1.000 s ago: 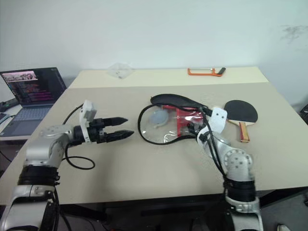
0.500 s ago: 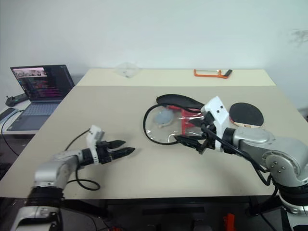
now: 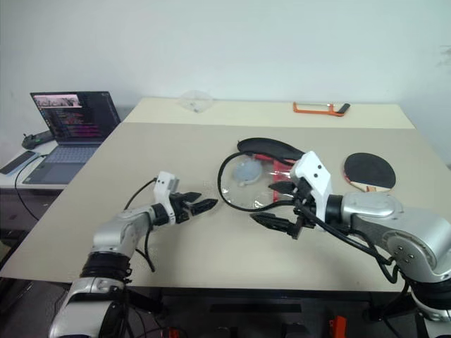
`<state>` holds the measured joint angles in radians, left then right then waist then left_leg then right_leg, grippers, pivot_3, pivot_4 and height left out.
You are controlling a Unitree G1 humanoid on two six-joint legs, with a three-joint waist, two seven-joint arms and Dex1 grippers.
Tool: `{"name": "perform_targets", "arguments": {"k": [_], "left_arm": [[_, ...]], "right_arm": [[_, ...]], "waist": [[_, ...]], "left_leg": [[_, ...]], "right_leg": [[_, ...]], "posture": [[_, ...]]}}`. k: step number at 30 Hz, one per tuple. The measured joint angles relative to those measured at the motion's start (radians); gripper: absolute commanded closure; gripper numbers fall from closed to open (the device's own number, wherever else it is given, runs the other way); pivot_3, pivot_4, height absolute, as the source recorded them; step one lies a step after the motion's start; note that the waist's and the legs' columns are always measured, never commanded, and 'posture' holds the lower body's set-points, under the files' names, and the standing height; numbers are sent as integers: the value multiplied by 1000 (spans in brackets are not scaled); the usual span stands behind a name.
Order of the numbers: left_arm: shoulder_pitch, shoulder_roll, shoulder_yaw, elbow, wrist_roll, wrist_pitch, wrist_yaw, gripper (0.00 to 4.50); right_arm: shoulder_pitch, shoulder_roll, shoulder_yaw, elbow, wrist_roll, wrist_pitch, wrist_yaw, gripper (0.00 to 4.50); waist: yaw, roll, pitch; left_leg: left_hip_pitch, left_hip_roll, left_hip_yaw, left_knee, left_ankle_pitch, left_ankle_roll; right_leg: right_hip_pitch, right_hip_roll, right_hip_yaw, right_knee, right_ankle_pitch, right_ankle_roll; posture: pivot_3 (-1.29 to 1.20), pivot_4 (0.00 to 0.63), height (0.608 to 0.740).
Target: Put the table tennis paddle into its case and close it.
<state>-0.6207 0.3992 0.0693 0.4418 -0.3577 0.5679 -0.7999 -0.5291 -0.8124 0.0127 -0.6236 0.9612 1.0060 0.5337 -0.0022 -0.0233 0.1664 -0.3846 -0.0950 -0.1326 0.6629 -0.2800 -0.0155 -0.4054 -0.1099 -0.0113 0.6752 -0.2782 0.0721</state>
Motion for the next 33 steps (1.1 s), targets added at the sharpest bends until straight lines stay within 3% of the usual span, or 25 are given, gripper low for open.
{"name": "perform_targets", "arguments": {"k": [10,19,22,25,32,33], "left_arm": [[-66,-43,-4,25,-58,151,-13,0],[-119,-173,-1,65,-65,191,35,0],[-119,-180,-5,54,-74,225,32,621],[-117,-160,-14,50,-87,278,2,1729],[-115,16,-35,31,-113,370,-152,4308],[-116,40,-42,31,-115,380,-182,4472]], "right_arm": [[6,-42,-43,5,-41,-34,72,27],[6,-46,-66,34,-78,-40,98,27],[6,-50,-72,35,-85,-40,102,0],[6,-50,-75,35,-85,-40,106,0],[9,-54,-100,36,-98,-41,112,0],[9,-54,-100,36,-102,-41,116,0]], "waist": [[0,-1,1],[2,-2,1],[2,-2,1],[-1,-2,1],[-4,-3,2],[-4,-3,2]], "left_leg": [[0,0,0,0,0,-1],[0,0,0,0,0,-1],[0,0,0,0,0,-1],[0,0,0,0,0,-1],[0,0,0,0,-1,-1],[0,0,0,0,-1,-1]], "right_leg": [[0,1,0,0,0,0],[0,0,0,-1,0,0],[0,0,0,-1,0,0],[0,0,0,-1,0,0],[-1,1,1,-1,0,0],[-1,1,0,-1,0,0]], "posture": [[0,150,740],[0,150,740],[0,150,740],[0,150,740],[0,150,740],[0,150,740]]}}
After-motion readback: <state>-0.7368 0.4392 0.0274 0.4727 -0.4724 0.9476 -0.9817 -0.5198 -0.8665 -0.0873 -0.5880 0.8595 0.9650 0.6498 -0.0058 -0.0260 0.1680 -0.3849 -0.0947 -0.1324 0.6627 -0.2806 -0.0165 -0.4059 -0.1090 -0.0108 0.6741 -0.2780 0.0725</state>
